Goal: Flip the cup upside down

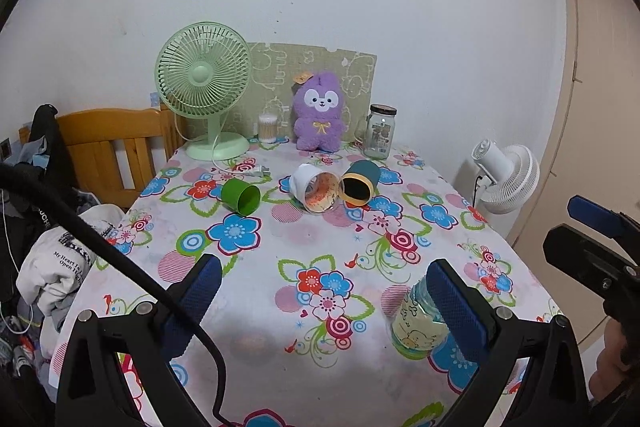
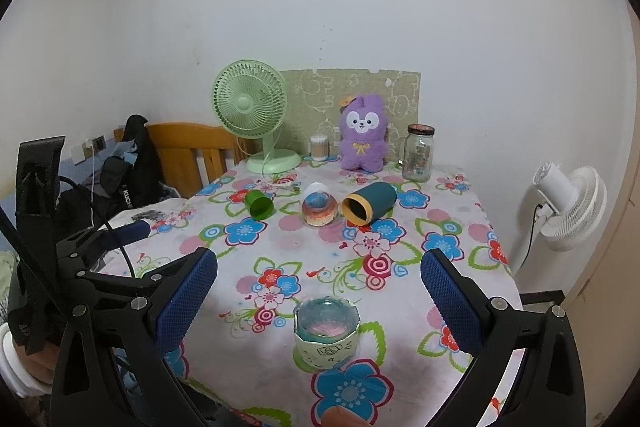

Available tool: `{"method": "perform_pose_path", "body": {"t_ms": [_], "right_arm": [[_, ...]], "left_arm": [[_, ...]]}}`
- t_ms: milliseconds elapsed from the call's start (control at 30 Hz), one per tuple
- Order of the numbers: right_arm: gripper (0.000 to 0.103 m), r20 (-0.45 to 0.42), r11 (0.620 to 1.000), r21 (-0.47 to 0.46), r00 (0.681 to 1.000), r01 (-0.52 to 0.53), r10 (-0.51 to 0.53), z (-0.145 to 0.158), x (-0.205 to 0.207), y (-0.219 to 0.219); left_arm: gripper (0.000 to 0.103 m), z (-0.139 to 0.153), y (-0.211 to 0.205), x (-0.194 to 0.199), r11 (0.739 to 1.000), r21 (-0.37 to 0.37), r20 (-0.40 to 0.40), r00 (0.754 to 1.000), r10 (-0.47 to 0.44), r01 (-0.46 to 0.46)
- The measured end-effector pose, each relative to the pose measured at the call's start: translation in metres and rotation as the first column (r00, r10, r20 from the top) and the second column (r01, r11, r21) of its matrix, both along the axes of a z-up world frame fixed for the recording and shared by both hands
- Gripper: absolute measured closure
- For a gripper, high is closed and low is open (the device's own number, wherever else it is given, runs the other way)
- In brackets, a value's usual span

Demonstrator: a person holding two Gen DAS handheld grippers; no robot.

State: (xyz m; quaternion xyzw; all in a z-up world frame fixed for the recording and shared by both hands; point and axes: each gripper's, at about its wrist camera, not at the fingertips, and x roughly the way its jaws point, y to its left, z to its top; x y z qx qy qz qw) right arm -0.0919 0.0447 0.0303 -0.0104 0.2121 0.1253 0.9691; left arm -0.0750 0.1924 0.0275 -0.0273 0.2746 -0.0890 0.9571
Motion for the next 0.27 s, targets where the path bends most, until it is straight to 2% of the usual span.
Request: {"method": "perform_pose_path", "body": {"t_ms": [267], "right_arm": [[0.0,-0.011,1.0,0.001,1.0,0.006,-0.006,-0.0035,0.003,-0.0023]], "left_arm": [[0.0,0.0019,-0.0002,0.001,1.0,-0.002,0.01,1.0,0.002,-0.002]]}}
